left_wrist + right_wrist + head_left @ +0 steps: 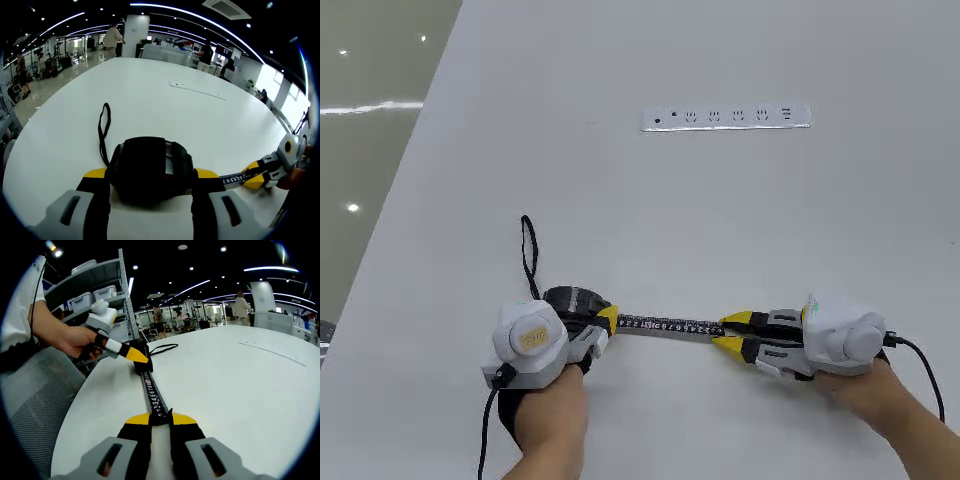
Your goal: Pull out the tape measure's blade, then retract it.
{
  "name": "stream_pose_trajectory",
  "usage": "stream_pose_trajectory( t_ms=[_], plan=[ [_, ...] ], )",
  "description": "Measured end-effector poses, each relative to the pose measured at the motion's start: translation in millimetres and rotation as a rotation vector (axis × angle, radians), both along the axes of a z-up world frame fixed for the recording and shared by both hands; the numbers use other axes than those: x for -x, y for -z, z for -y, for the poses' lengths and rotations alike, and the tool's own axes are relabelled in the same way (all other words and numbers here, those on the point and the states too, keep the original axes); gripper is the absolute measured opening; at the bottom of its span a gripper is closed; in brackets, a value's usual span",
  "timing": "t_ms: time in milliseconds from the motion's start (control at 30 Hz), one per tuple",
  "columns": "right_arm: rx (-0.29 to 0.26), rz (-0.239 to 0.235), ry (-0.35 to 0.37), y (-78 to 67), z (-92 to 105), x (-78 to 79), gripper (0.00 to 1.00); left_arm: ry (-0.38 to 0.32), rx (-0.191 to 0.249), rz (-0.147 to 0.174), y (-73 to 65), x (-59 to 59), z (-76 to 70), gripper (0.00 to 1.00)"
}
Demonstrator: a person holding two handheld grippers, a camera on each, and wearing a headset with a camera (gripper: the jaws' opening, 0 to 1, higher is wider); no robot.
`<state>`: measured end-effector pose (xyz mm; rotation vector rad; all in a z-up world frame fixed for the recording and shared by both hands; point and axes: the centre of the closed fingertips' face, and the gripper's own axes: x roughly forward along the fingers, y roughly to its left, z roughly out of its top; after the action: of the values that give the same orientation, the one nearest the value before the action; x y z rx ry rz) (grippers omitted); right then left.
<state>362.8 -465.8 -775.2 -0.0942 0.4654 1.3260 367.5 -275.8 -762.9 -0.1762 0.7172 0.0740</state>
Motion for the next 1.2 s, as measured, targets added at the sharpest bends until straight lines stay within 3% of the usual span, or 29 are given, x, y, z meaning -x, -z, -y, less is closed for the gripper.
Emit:
stream_pose_trajectory(
  t_ms=[1200],
  plan=[
    [-0.003,-0.004,-0.026,0.7,-27.3,-0.4,0.13,0.000,0.003,0.000,-0.7,0.3,-0.2,0.63]
  ],
)
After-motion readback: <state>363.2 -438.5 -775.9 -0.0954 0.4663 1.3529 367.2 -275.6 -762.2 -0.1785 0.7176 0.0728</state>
